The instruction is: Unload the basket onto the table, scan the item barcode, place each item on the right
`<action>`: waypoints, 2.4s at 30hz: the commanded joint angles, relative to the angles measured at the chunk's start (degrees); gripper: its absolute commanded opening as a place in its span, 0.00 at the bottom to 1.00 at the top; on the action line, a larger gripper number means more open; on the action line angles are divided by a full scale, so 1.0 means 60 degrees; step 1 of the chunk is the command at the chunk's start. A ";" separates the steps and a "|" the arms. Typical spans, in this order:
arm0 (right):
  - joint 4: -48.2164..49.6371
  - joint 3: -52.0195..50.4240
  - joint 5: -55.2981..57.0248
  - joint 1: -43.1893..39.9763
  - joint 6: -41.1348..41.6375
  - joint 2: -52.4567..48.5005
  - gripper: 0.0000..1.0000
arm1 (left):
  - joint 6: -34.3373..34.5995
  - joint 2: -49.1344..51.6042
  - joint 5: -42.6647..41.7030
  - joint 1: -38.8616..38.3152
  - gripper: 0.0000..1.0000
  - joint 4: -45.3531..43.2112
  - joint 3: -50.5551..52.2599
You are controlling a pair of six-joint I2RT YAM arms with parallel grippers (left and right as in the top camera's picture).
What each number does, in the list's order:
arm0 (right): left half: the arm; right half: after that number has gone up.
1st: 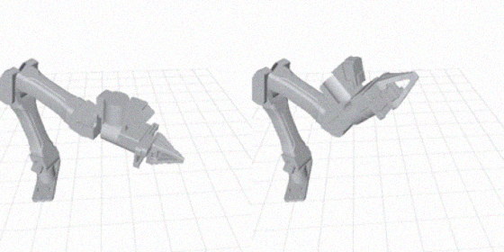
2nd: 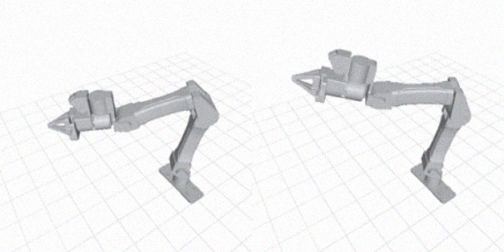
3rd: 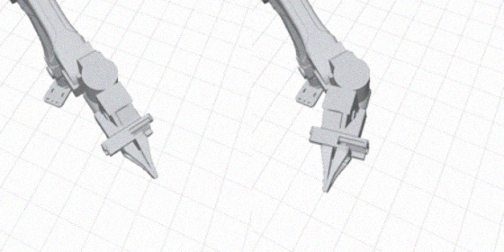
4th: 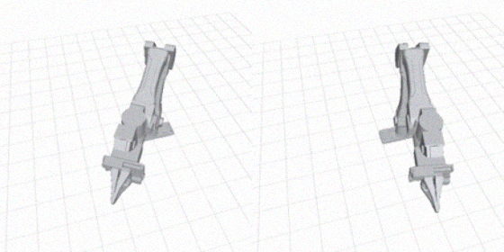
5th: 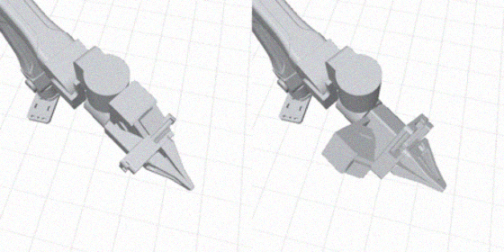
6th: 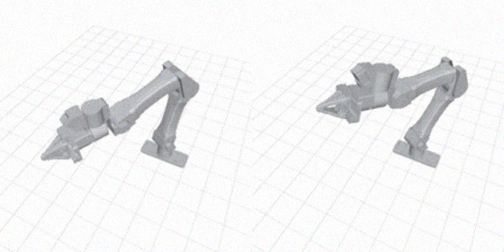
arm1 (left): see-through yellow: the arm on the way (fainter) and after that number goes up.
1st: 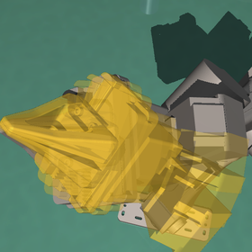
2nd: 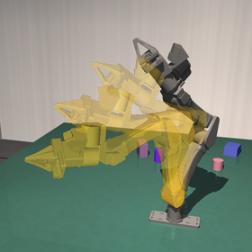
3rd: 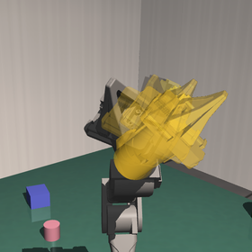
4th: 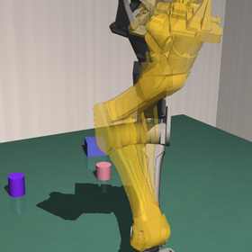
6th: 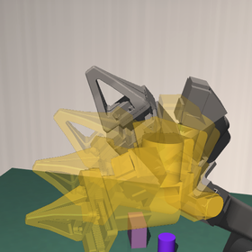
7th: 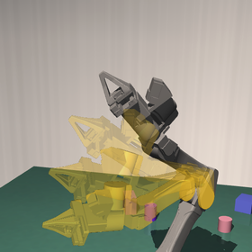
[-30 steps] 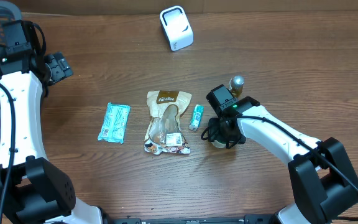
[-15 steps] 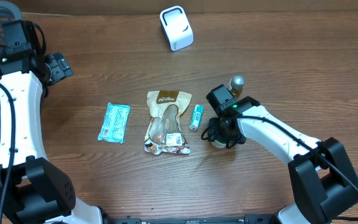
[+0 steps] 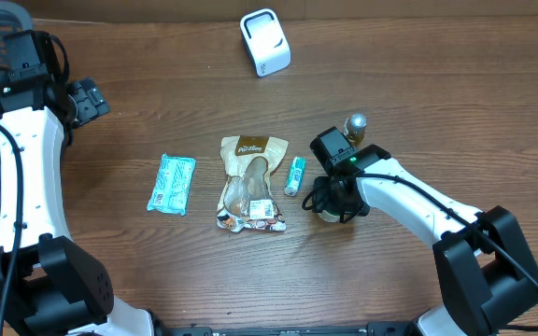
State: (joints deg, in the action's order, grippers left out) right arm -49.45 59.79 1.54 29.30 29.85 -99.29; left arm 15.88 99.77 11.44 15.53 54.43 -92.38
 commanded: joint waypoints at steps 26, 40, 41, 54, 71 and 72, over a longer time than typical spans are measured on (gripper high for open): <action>-0.2368 0.4033 -0.8287 0.0036 0.0051 0.1198 0.29 | -0.0109 -0.0087 0.0124 0.0091 0.99 -0.0044 -0.0168; -0.2022 0.4033 -0.9034 0.0036 0.3963 0.1198 0.24 | -0.0113 -0.0087 0.0124 0.0091 0.99 -0.0044 -0.0168; -0.1927 0.4033 -0.9045 0.0036 0.4288 0.1198 0.24 | -0.0113 -0.0087 0.0124 0.0091 0.99 -0.0044 -0.0168; -0.1446 0.4033 -0.9774 0.0036 0.4819 0.1198 0.15 | -0.0113 -0.0087 0.0124 0.0091 1.00 -0.0044 -0.0168; -0.1166 0.4033 -0.2364 0.0036 0.2874 0.1198 0.12 | -0.0113 -0.0087 0.0124 0.0091 0.99 -0.0044 -0.0168; -0.1096 0.4033 -0.1749 0.0033 0.2339 0.1198 0.12 | -0.0113 -0.0087 0.0124 0.0091 1.00 -0.0044 -0.0168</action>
State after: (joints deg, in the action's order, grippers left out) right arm -57.01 82.81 -26.79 29.39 53.15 -93.01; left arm 15.88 99.77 11.44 15.53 54.43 -92.38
